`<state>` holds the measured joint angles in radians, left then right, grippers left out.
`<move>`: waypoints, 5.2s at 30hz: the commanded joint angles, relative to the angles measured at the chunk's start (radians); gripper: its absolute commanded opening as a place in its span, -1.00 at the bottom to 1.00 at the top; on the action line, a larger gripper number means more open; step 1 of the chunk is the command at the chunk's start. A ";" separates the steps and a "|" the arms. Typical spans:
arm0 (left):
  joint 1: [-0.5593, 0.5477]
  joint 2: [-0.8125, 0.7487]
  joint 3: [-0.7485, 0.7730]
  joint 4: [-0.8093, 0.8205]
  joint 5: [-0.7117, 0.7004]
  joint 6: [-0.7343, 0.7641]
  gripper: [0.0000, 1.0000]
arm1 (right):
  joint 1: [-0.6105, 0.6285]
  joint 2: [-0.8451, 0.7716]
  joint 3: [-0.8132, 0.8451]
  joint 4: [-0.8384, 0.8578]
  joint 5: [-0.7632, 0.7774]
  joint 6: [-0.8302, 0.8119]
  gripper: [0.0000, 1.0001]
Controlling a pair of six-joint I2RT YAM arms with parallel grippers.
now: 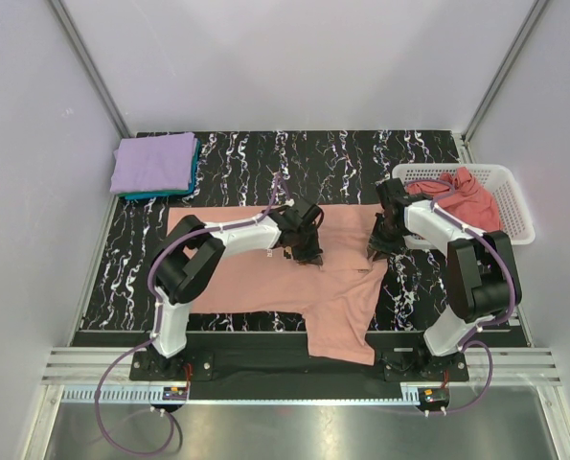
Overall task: Fold and stack the t-shirts
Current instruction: Fold the tshirt
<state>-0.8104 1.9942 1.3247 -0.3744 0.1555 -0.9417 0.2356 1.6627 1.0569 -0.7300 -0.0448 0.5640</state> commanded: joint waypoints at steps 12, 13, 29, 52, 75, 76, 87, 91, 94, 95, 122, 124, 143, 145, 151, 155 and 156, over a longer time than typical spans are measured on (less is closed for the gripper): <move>-0.004 0.002 0.130 -0.161 0.084 0.004 -1.00 | -0.002 -0.014 -0.034 -0.068 0.000 -0.003 -0.42; -0.004 0.005 0.130 -0.170 0.082 0.015 -1.00 | -0.002 -0.014 -0.032 -0.069 0.002 -0.004 -0.42; -0.004 0.054 0.177 -0.301 0.072 0.063 -0.80 | -0.001 -0.007 0.037 -0.089 0.039 -0.035 -0.49; 0.496 -0.094 0.106 -0.354 -0.152 0.213 -0.03 | 0.022 0.448 0.577 -0.042 0.068 0.004 -0.63; 0.577 0.316 0.496 -0.391 -0.191 0.296 0.00 | -0.045 0.890 1.183 -0.169 0.088 -0.115 -0.59; 0.577 0.293 0.489 -0.385 -0.186 0.294 0.00 | -0.045 0.897 1.199 -0.172 0.085 -0.122 -0.58; 0.542 -0.084 0.361 -0.428 -0.146 0.293 0.15 | -0.044 0.446 0.913 -0.247 0.021 -0.066 0.13; 0.464 -0.262 0.234 -0.440 -0.126 0.259 0.16 | -0.041 0.203 0.626 -0.262 -0.010 -0.024 0.17; 0.341 -0.395 0.087 -0.377 -0.070 0.204 0.15 | -0.039 0.033 0.433 -0.285 -0.018 -0.013 0.14; 0.302 -0.425 0.053 -0.367 -0.062 0.181 0.15 | -0.041 -0.053 0.349 -0.289 -0.029 -0.010 0.13; -0.219 -0.293 -0.345 0.062 0.059 -0.089 0.15 | 0.045 -0.621 -0.405 -0.241 -0.122 0.234 0.04; -0.225 -0.270 -0.319 0.048 0.064 -0.103 0.12 | 0.047 -0.624 -0.411 -0.247 -0.122 0.243 0.03; -0.236 -0.241 -0.266 0.065 0.133 -0.212 -0.71 | 0.156 -0.750 -0.604 -0.089 -0.135 0.378 -0.11; -0.236 -0.242 -0.268 0.058 0.131 -0.210 -0.71 | 0.163 -0.721 -0.592 -0.106 -0.124 0.384 -0.13; -0.236 -0.245 -0.282 0.072 0.165 -0.236 -0.74 | 0.188 -0.612 -0.534 -0.121 -0.081 0.381 -0.16; -0.228 -0.258 -0.285 0.111 0.193 -0.279 -1.00 | 0.191 -0.607 -0.514 -0.126 -0.053 0.395 -0.17; -0.227 -0.264 -0.282 0.103 0.188 -0.278 -1.00 | 0.192 -0.607 -0.515 -0.120 -0.049 0.402 -0.17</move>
<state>-1.0428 1.7580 1.0172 -0.3157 0.2985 -1.1854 0.4156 1.0569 0.5026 -0.8490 -0.1440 0.9329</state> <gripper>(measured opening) 0.016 0.418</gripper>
